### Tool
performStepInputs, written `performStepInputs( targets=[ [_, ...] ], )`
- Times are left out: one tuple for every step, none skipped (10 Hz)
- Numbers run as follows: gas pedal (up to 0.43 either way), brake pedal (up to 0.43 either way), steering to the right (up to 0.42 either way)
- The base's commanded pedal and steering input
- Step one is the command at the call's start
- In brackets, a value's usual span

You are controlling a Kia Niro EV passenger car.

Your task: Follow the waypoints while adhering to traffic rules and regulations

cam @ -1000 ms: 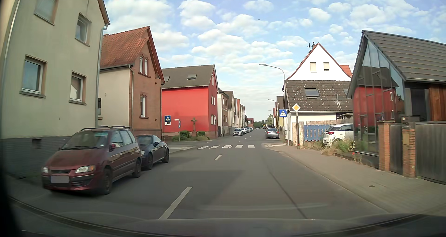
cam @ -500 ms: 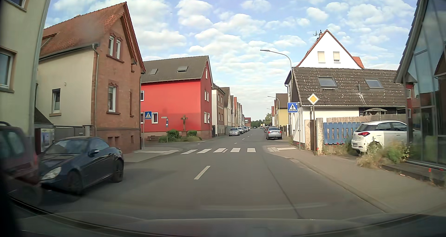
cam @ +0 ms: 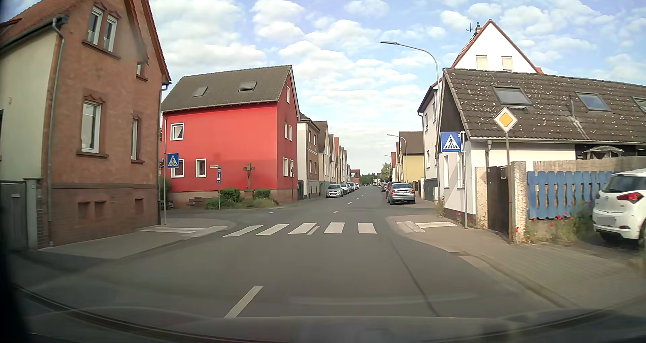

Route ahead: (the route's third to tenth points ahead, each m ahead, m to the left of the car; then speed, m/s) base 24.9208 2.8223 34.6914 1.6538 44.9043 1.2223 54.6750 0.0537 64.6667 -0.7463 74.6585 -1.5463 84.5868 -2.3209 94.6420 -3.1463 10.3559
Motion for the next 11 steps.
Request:
performStepInputs(
  targets=[
    [0.000,0.030,0.010],
    [0.000,0.030,0.011],
    [0.008,0.030,0.011],
    [0.039,0.024,0.011],
    [0.059,0.030,0.011],
    [0.067,0.030,0.011],
    [0.079,0.030,0.012],
    [0.079,0.030,0.011],
    [0.087,0.024,0.011],
    [0.098,0.030,0.011],
    [0.110,0.030,0.012]
  ],
)
